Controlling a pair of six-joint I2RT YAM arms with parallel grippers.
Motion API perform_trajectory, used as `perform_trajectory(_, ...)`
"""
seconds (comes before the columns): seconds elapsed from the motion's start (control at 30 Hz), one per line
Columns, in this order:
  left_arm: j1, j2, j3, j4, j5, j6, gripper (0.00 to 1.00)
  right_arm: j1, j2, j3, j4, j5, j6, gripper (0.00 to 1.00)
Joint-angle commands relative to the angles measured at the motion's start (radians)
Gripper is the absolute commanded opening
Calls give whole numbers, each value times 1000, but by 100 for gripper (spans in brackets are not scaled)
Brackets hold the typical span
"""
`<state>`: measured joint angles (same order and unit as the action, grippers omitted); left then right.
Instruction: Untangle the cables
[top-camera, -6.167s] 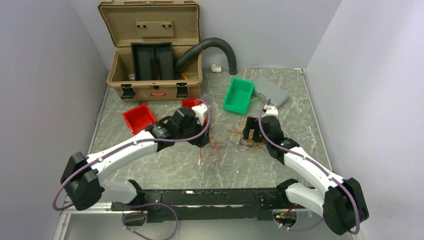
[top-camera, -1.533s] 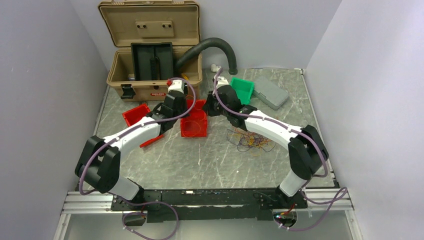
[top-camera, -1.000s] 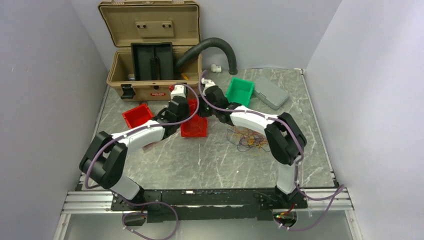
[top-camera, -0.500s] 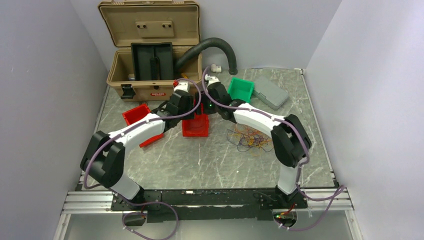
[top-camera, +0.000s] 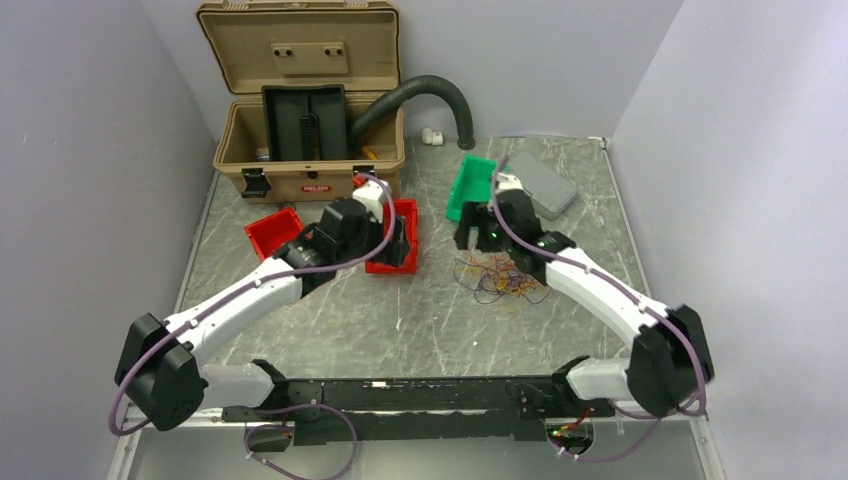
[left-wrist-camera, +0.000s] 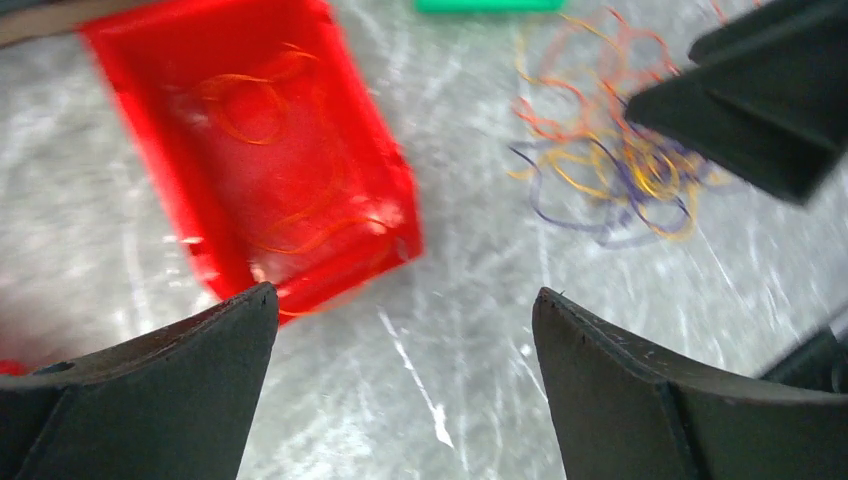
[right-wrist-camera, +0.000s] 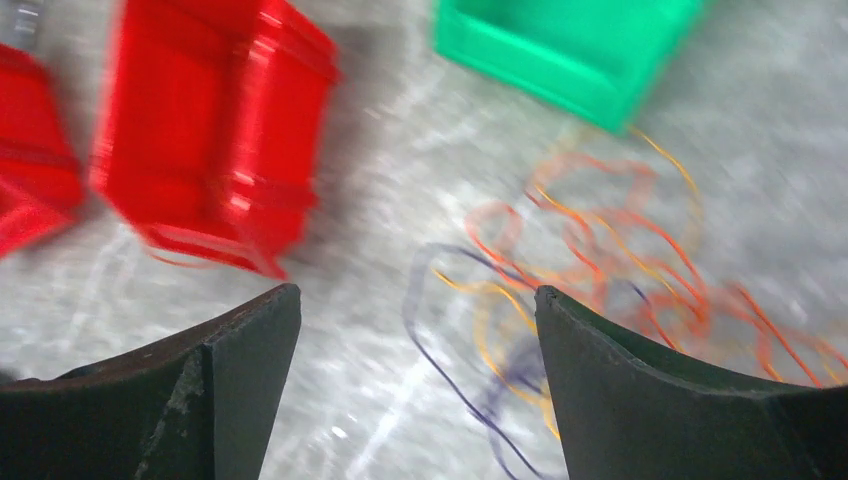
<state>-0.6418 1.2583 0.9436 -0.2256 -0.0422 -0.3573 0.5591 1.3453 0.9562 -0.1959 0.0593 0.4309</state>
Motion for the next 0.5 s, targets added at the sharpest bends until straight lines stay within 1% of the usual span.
perform_trajectory(0.0, -107, 1, -28, 101, 95, 54, 99, -76, -197, -133, -129, 61, 10, 90)
perform_trajectory(0.1, -168, 92, 23, 132, 137, 60, 99, -154, -284, -202, -186, 41, 22, 89)
perform_trajectory(0.17, -197, 174, 88, 141, 174, 64, 96, -202, -324, -237, -223, 11, 36, 89)
perform_trajectory(0.23, -221, 251, 127, 173, 212, 67, 97, -239, -367, -267, -246, 2, 73, 90)
perform_trajectory(0.37, -254, 401, 193, 218, 274, 110, 96, -275, -459, -318, -276, -2, 165, 86)
perform_trajectory(0.47, -271, 483, 250, 214, 283, 167, 91, -279, -501, -347, -284, -16, 235, 84)
